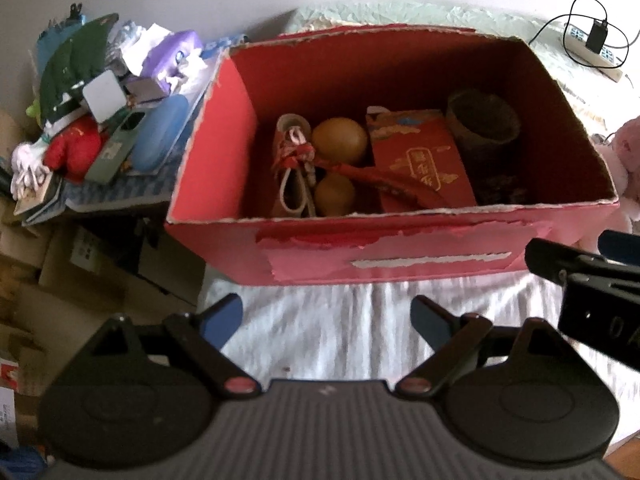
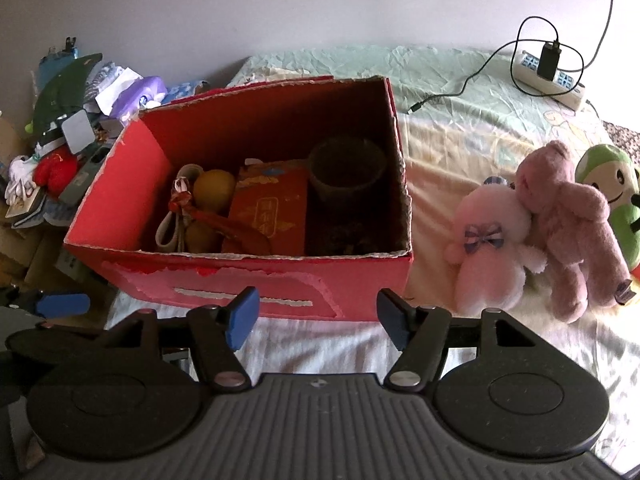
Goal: Organize objects
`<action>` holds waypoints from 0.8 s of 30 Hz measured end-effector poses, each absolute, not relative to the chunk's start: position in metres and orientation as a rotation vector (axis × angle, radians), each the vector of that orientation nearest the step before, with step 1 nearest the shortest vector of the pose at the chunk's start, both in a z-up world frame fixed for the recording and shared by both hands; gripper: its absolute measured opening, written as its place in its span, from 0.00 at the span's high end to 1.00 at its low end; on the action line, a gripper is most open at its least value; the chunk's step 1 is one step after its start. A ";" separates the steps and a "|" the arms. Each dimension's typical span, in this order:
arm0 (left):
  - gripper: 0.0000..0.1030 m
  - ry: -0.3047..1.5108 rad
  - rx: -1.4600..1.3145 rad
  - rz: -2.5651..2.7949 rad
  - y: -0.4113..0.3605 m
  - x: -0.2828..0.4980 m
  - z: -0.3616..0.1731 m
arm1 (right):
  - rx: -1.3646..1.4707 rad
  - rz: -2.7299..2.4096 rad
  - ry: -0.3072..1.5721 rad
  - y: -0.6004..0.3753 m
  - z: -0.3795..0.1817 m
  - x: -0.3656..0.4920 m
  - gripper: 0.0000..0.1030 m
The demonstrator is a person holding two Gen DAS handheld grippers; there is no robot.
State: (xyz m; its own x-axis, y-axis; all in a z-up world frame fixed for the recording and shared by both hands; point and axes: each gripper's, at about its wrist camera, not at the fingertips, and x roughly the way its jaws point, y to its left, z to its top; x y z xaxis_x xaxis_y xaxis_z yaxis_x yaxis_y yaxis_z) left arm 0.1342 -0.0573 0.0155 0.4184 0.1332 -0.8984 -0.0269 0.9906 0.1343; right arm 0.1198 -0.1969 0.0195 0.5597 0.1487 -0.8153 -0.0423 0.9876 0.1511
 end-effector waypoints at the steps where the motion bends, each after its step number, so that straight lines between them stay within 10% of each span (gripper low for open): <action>1: 0.11 1.138 0.101 0.099 -0.055 0.135 0.016 | 0.121 0.110 0.973 -0.196 0.019 0.121 0.34; 24: 0.03 0.976 0.080 0.104 -0.028 0.147 0.068 | 0.120 0.056 0.835 -0.182 0.065 0.129 0.26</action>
State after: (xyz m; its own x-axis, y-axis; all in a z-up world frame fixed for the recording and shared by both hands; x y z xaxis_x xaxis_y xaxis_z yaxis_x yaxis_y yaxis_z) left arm 0.1466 -0.0276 0.0682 0.5562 0.1237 -0.8218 -0.0518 0.9921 0.1142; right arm 0.1294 -0.1824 0.0653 0.6702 0.0967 -0.7358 -0.0021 0.9917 0.1284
